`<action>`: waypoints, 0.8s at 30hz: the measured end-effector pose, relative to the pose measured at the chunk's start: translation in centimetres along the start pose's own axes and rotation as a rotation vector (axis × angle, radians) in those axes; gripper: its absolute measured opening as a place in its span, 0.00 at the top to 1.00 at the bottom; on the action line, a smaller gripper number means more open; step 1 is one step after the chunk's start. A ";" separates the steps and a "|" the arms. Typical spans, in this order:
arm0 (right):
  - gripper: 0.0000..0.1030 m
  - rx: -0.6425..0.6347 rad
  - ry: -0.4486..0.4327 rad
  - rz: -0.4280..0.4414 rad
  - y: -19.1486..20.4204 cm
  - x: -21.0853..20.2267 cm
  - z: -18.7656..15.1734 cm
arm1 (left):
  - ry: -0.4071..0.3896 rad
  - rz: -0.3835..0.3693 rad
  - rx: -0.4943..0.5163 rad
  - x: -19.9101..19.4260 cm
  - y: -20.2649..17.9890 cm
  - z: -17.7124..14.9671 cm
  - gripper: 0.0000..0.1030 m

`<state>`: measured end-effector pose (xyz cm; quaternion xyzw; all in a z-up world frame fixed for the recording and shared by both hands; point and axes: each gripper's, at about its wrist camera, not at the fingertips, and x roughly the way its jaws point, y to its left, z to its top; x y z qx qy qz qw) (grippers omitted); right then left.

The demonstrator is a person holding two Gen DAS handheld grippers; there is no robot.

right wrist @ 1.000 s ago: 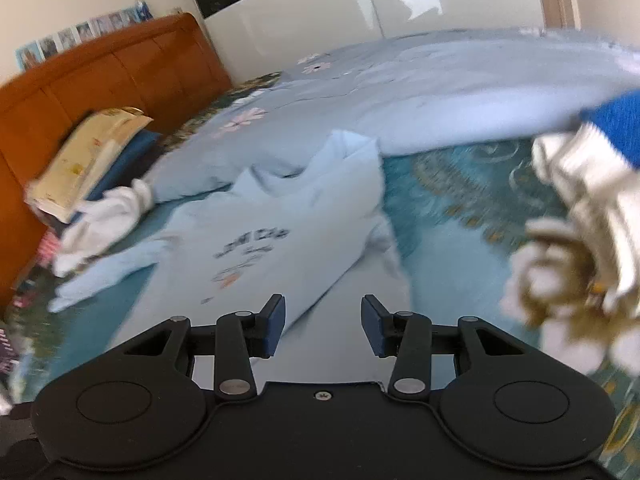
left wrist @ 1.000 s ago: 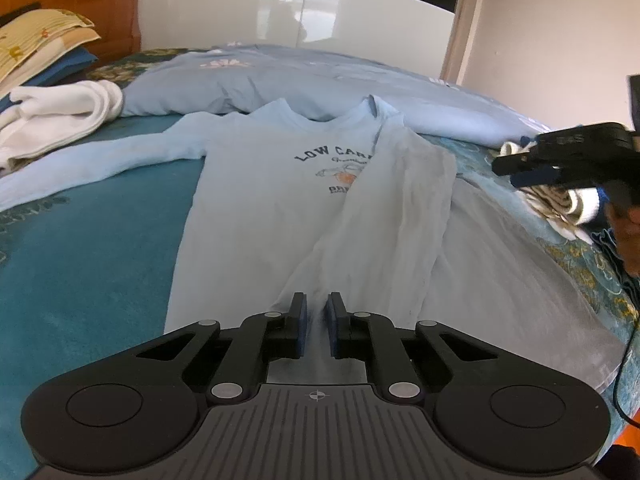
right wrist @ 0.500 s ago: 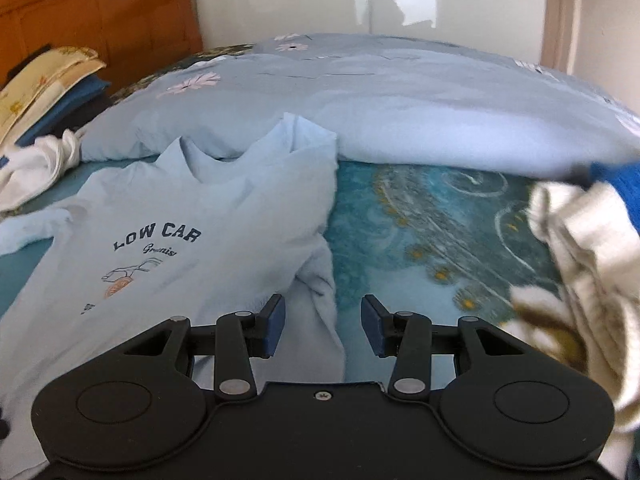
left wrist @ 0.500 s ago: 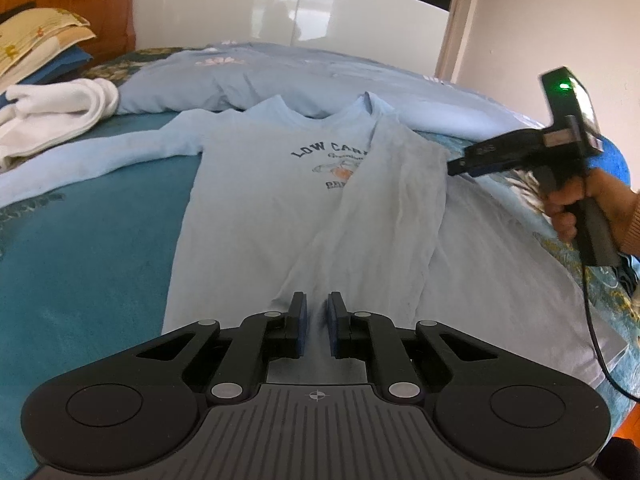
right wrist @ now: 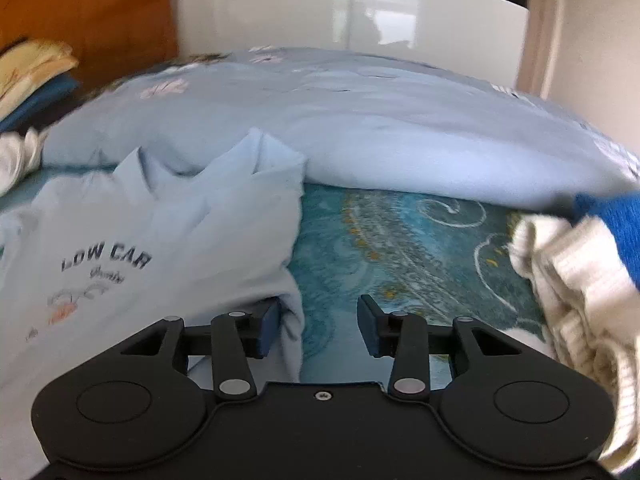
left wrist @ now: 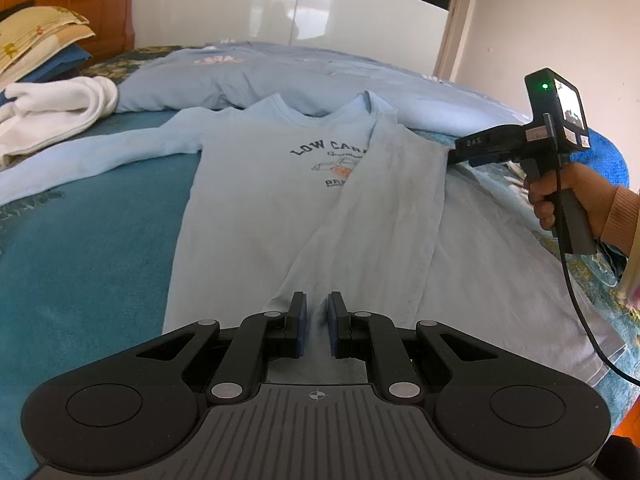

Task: Fold clothes

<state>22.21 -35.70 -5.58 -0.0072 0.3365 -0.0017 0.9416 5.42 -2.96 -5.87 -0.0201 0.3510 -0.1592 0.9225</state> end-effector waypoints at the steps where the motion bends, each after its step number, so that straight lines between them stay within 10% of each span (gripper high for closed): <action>1: 0.60 0.014 -0.004 -0.004 -0.3 0.0 0.0 | 0.001 0.000 0.000 0.0 0.0 0.0 0.91; 24: 0.52 0.051 -0.080 0.116 0.6 -6.3 0.4 | -0.026 -0.019 -0.006 -1.6 -0.2 0.7 0.78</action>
